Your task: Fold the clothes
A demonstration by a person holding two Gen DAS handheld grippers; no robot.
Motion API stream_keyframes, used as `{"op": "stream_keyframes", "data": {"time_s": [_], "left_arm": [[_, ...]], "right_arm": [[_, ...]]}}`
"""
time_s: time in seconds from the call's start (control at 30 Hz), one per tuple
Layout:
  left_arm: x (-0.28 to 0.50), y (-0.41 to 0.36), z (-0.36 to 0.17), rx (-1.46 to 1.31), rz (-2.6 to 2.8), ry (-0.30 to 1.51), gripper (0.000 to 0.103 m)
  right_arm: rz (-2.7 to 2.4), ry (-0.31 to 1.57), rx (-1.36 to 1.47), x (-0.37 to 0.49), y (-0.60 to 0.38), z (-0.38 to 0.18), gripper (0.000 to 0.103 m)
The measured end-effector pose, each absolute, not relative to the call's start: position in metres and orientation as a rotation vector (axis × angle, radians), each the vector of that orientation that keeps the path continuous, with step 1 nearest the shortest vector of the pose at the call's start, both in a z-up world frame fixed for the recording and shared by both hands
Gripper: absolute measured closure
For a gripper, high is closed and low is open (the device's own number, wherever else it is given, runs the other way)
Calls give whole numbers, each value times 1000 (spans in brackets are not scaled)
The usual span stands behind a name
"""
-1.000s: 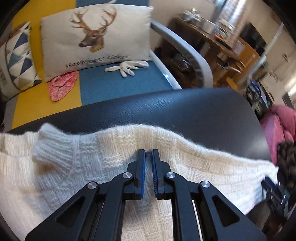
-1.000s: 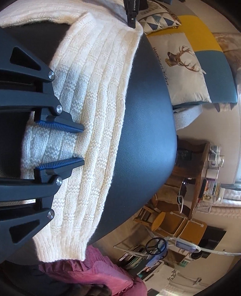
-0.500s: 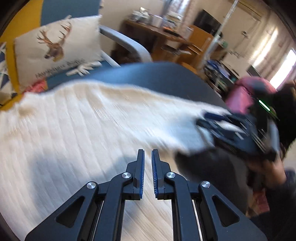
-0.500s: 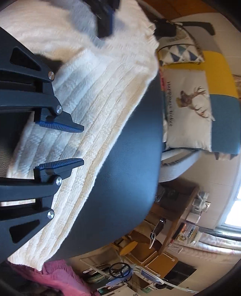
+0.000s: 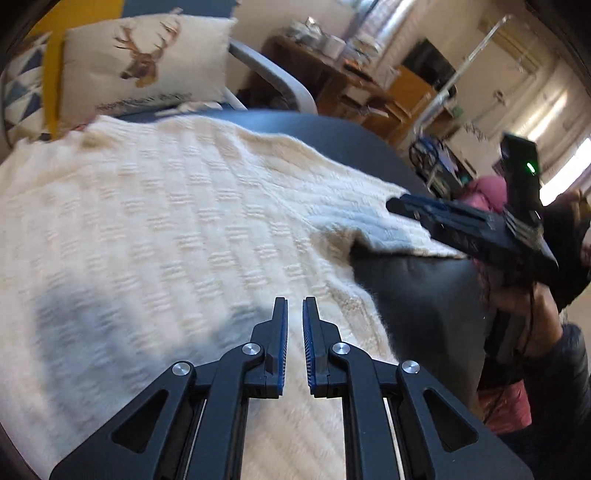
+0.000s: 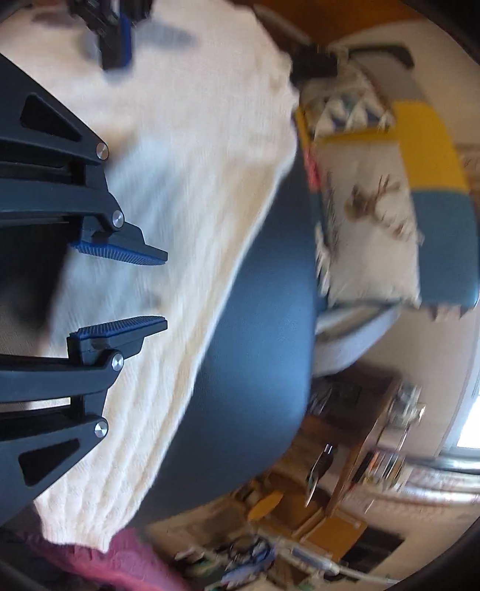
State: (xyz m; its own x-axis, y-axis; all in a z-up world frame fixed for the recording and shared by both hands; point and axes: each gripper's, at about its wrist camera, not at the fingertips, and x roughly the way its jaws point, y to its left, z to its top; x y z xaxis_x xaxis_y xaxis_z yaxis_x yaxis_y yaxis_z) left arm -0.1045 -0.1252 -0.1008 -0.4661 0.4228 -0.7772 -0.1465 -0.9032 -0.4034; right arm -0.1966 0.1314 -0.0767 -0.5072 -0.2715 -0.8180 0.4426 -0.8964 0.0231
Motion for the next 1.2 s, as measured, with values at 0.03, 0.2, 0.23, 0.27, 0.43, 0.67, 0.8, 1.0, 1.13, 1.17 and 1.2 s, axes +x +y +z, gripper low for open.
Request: {"op": "stream_keyframes", "data": {"time_s": [0.03,0.2,0.23,0.27,0.43,0.67,0.8,1.0,1.13,1.17,1.2], "left_arm": [[-96,-132,-99,-1381,2426,-407,94],[-41,-159,-98,-1392,2524,-352,94],[-34,-163,-104,-1402,2528,-338,94],[-29,-166,-111,-1444,2544,-293,94],[0,-187,-130,-1516,2548,-299,94],[32,-199,-115,-1446,2595,-415,94],[55,-200,-129,-1498,2591,-347,94],[73,-218,-118,-1439,2622,-467,94],[91,-226,-114,-1477,2669,-414,94],[94,-229,-120,-1505,2647,-424,94],[95,-232,-125,-1511,2634,-436,94]], "right_arm": [[-2367,267,1229,-184,121,-72,75],[-2154,253,1197,-139,75,-77,75],[-2112,247,1209,-135,69,-82,75],[-2080,262,1230,-131,62,-90,78],[-2086,404,1352,-125,56,-108,78],[-1998,329,1309,-85,52,-87,78],[-2001,388,1371,-77,67,-115,77],[-2029,225,1405,-68,91,-99,77],[-1935,292,1370,-19,81,-93,76],[-1913,346,1389,-7,77,-99,77],[-1911,446,1415,4,76,-109,76]]}}
